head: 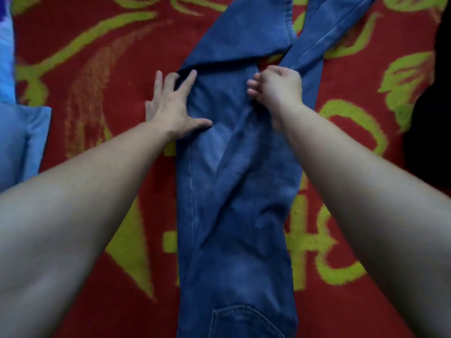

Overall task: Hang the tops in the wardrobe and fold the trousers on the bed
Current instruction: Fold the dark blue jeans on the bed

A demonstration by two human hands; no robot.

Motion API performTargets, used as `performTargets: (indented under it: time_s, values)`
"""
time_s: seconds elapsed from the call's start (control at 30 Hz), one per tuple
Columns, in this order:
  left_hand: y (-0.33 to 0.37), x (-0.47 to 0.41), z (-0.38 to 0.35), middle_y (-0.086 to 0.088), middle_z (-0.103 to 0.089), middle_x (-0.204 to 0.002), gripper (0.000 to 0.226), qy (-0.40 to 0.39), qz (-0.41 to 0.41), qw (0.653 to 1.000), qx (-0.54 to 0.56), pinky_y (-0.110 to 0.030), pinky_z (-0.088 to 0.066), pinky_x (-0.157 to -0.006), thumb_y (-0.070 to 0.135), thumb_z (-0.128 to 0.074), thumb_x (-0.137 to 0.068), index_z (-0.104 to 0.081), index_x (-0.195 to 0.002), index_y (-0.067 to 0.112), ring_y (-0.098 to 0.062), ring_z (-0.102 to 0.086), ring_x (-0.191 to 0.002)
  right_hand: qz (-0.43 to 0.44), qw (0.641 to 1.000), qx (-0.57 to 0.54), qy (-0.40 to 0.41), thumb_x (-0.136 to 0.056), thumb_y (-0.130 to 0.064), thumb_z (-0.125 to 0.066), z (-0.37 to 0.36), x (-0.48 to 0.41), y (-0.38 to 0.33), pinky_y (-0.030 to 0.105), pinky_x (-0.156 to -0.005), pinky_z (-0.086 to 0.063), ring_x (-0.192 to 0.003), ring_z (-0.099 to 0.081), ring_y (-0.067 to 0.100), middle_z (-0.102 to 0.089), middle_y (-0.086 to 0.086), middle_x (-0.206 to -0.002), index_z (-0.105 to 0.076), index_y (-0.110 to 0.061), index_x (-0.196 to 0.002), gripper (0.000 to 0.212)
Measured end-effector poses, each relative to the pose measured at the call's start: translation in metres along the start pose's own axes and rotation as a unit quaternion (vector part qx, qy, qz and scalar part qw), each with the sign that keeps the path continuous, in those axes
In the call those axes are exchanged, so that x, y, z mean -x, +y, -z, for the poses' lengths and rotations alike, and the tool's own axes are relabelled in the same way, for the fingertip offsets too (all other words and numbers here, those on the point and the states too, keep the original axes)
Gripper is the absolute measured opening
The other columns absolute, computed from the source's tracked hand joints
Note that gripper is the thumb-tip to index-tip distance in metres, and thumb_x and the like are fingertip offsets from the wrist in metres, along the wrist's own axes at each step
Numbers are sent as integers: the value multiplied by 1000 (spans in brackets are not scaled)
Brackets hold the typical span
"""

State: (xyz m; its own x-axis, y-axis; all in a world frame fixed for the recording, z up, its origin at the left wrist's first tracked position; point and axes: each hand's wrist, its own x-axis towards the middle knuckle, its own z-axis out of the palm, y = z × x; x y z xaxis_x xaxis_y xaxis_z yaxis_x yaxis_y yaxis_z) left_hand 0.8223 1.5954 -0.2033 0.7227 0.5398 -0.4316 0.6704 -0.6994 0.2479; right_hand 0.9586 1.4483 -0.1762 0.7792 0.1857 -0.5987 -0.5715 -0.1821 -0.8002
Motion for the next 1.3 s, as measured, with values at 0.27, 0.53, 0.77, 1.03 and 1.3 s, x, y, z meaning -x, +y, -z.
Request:
performTargets:
  time_s: [0.27,0.53,0.77,1.03,1.3]
  values:
    - [10,-21,4,-2,-11,-152,116,-33,17,999,-38,-63,-41,-102,71,-80,-56,-17,-150,47,-32,1,-150,8,997,-46,-57,-102,-10,-49,-59,-50,-67,22,-55,-48,-69,-57,11,-61,2,-93,-54,-17,-100,9]
    - [10,-17,4,8,31,-157,119,-51,9,997,-62,-64,-40,-102,71,-76,-62,-2,-152,46,-34,10,-150,209,827,484,197,-78,-62,-65,-31,-71,-64,36,-118,-22,-149,-20,30,-14,13,-163,-26,-23,-155,95]
    - [7,-21,4,16,32,-157,122,-57,2,992,-109,-58,-47,-97,84,-66,-58,5,-151,48,-34,7,-150,16,942,171,289,-74,-36,-75,30,-98,-60,33,-99,-51,-114,-64,22,-63,3,-127,-53,-15,-129,62]
    - [6,-22,7,16,28,-158,124,-59,2,993,-104,-53,-46,-98,86,-66,-54,3,-150,51,-32,5,-151,285,842,432,151,-105,-27,-34,-26,-74,-110,16,-90,-29,-121,-51,16,-56,6,-133,-56,-30,-104,22]
    - [-2,-21,14,14,22,-161,120,-71,-9,995,-74,-52,-38,-104,82,-70,-56,-2,-150,52,-29,4,-151,280,864,407,-90,-109,-22,-29,-87,-37,-91,21,-91,-36,-96,-43,9,-54,4,-110,-53,-16,-122,28]
